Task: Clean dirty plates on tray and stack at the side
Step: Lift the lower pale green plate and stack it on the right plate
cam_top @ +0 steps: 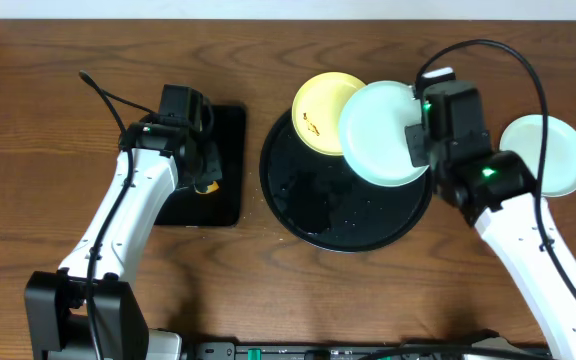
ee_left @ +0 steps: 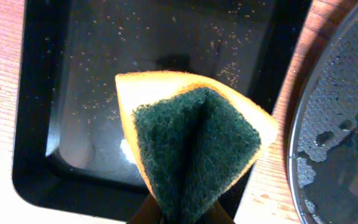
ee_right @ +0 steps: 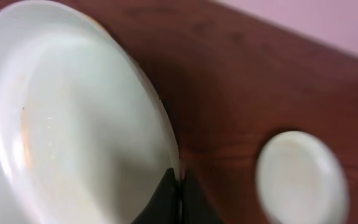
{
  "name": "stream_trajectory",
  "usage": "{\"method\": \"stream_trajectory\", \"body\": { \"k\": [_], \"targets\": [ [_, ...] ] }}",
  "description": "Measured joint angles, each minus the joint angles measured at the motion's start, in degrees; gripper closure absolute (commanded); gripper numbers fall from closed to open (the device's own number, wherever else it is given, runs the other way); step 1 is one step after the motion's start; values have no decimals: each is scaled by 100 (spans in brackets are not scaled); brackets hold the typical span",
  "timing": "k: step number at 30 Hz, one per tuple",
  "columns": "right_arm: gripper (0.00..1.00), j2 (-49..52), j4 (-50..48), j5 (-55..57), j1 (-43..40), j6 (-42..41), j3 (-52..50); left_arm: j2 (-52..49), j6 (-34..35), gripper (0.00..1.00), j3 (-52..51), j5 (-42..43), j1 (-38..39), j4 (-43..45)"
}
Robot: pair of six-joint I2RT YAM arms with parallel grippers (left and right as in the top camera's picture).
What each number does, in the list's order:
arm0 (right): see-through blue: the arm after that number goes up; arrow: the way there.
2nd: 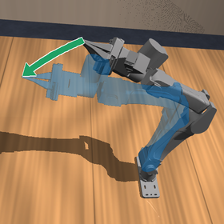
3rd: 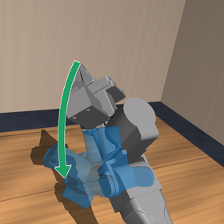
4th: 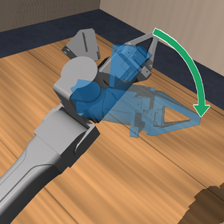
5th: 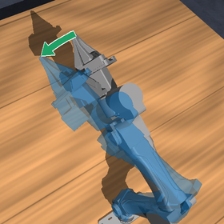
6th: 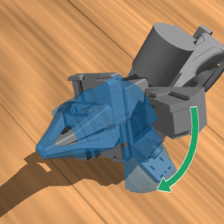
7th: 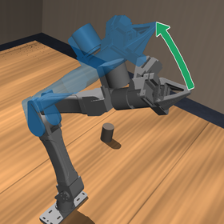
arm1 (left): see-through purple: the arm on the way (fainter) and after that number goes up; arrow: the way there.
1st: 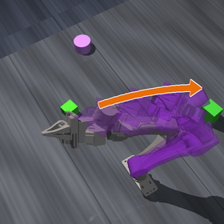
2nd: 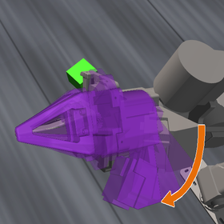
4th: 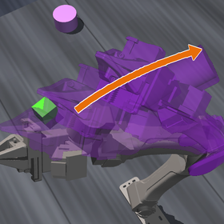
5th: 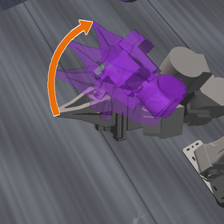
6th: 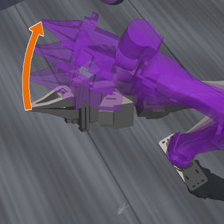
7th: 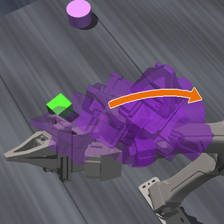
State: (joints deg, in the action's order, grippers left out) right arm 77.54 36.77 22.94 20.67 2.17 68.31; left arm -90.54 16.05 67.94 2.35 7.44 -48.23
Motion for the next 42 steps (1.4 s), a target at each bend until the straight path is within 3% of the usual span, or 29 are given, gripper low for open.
{"method": "stream_trajectory", "body": {
  "k": [15, 25, 32, 42],
  "targets": [
    [99, 92, -153, 3628, 2570, 96, 0, 0, -7, 92, 0, -105, 0, -61],
    [99, 483, 339, 3849, 2931, -636, -2, 0, -7, 92, 0, -105, 0, -68],
    [99, 573, 219, 1928, 1681, -1320, -2, 0, -7, 92, 0, -105, 0, -68],
    [99, 610, -562, -748, -2061, -1561, -2, 0, -22, 92, 0, -107, 0, -31]
  ]
}}
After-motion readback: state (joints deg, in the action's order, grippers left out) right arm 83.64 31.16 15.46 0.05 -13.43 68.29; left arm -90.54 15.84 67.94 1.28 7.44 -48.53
